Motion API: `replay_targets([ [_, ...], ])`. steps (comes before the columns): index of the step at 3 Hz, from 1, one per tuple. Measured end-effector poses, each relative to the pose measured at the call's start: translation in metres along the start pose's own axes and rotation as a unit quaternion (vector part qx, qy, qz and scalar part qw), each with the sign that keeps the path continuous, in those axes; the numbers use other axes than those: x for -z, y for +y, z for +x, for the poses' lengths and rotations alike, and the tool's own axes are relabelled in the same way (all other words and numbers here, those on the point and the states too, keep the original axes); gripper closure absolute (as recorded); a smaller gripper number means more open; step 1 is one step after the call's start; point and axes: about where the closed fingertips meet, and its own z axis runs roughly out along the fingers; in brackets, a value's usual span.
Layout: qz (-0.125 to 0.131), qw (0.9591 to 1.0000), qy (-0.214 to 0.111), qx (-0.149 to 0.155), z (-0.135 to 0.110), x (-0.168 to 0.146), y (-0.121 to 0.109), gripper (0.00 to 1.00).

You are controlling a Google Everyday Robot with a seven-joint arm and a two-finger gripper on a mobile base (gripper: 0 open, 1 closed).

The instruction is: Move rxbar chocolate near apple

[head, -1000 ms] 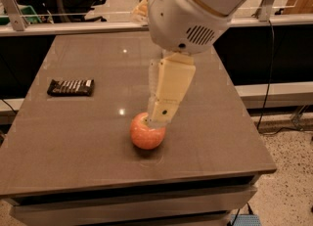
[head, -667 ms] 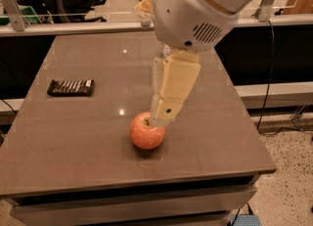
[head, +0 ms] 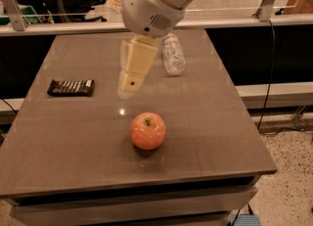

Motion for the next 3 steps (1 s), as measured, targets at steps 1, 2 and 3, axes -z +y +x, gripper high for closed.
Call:
replay_targets([
  [1, -0.013, 0.9998, -0.015, -0.007, -0.011, -0.055, -0.026, 0.0],
  [2, -0.021, 0.9991, -0.027, -0.024, -0.027, -0.113, -0.037, 0.0],
  [3, -0.014, 0.9989, -0.021, -0.039, -0.04, -0.161, -0.038, 0.0],
])
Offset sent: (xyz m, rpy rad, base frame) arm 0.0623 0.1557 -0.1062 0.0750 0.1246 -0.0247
